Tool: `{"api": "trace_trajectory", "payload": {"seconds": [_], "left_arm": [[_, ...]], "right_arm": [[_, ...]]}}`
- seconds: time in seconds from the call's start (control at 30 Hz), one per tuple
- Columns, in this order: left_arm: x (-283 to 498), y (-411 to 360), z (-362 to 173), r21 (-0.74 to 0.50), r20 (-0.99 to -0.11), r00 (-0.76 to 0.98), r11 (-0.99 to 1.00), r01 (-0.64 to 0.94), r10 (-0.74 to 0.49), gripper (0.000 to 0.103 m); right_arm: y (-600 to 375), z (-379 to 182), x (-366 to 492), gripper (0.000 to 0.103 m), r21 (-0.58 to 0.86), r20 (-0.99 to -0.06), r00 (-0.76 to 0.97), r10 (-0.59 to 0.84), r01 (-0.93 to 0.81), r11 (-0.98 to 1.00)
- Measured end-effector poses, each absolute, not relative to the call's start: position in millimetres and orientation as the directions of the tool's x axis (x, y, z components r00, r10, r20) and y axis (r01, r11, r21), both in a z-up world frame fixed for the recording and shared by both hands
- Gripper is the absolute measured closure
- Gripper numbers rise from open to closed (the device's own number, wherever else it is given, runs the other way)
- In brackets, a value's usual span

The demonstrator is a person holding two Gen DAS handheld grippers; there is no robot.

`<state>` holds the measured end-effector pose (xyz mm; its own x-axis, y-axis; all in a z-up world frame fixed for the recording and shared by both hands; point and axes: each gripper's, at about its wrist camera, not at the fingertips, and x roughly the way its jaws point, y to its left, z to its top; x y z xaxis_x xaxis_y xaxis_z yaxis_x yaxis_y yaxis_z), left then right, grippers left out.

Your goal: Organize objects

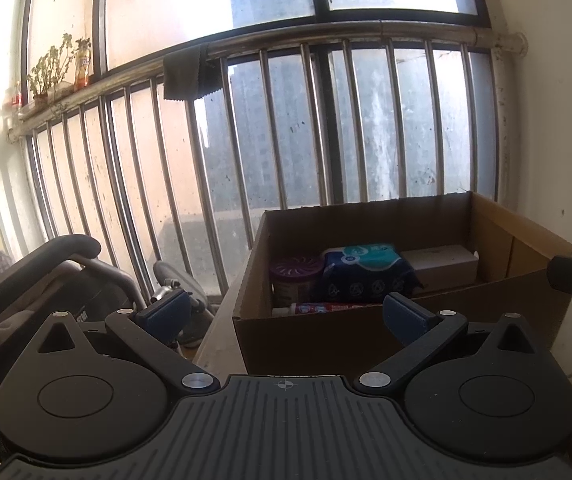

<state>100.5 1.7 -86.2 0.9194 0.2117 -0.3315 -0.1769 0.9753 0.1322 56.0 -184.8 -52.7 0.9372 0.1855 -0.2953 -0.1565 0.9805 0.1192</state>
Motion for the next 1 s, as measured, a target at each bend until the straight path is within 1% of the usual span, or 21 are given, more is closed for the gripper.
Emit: {"api": "trace_trajectory", "payload": {"seconds": [0.2, 0.63, 0.77, 0.93, 1.0], "left_arm": [[100.1, 2.1, -86.8, 0.116, -0.34, 0.921, 0.98, -0.16, 0.19, 0.0], [102.0, 0.2, -88.7, 0.126, -0.342, 0.919, 0.979, -0.162, 0.196, 0.0], [101.1, 0.7, -88.1, 0.104, -0.345, 0.923, 0.984, -0.142, 0.17, 0.0], [101.4, 1.0, -88.1, 0.113, -0.343, 0.922, 0.982, -0.15, 0.181, 0.0], [101.4, 3.3, -88.1, 0.093, -0.348, 0.924, 0.987, -0.134, 0.158, 0.0]], "right_arm": [[-182.5, -55.2, 57.5, 0.0, 0.11, -0.307, 0.935, 0.18, -0.153, 0.982], [-185.1, -58.8, 60.3, 0.0, 0.116, -0.32, 0.931, 0.175, -0.144, 0.983], [-185.4, -59.1, 60.3, 0.0, 0.114, -0.321, 0.931, 0.176, -0.146, 0.983], [-183.7, -60.2, 60.5, 0.0, 0.106, -0.327, 0.928, 0.177, -0.15, 0.983], [-183.3, -60.4, 60.3, 0.0, 0.103, -0.329, 0.928, 0.176, -0.15, 0.983]]}}
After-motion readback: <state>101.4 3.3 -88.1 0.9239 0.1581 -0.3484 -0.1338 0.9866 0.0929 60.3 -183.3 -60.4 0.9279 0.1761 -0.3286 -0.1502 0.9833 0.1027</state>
